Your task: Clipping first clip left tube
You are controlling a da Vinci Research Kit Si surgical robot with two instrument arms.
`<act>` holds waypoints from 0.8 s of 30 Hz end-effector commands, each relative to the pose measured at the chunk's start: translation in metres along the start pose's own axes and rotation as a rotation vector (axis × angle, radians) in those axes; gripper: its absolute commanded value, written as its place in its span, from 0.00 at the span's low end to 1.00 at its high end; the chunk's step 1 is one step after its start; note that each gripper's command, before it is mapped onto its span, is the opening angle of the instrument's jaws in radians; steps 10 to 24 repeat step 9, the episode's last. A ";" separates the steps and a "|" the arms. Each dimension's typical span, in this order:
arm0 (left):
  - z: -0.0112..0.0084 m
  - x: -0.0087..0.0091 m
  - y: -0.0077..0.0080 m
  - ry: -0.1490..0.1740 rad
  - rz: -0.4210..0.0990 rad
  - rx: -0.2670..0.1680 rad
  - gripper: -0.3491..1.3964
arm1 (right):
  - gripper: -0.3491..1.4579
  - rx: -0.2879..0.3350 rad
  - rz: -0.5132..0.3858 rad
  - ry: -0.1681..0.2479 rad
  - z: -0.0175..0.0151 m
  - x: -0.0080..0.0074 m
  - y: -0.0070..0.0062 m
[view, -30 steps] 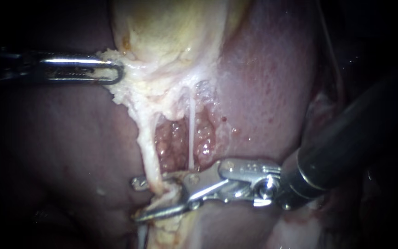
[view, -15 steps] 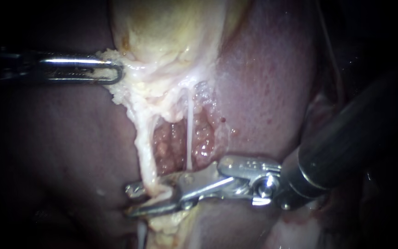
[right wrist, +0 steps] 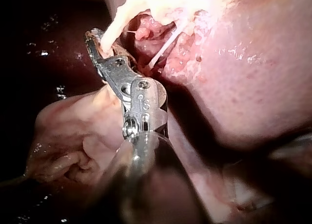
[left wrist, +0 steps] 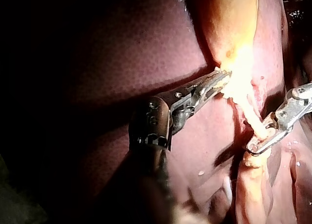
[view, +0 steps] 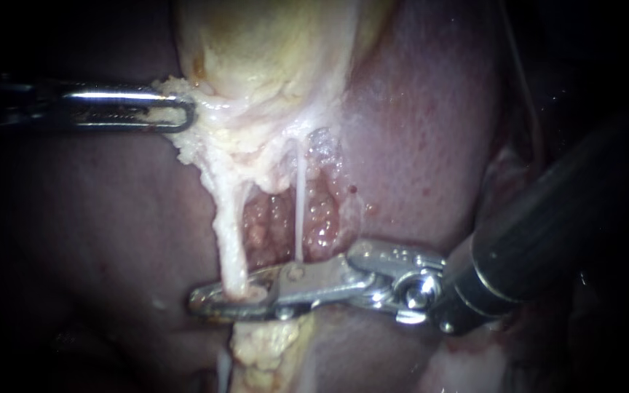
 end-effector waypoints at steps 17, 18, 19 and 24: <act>0.0001 0.0000 0.0000 0.000 0.000 0.001 0.00 | 0.00 0.001 0.004 -0.002 0.0001 -0.0003 0.0001; 0.0001 0.0000 0.0000 0.000 0.000 0.001 0.00 | 0.00 0.001 0.004 -0.002 0.0001 -0.0003 0.0001; 0.0001 0.0000 0.0000 0.000 0.000 0.001 0.00 | 0.00 0.001 0.004 -0.002 0.0001 -0.0003 0.0001; 0.0001 0.0000 0.0000 0.000 0.000 0.001 0.00 | 0.00 0.001 0.004 -0.002 0.0001 -0.0003 0.0001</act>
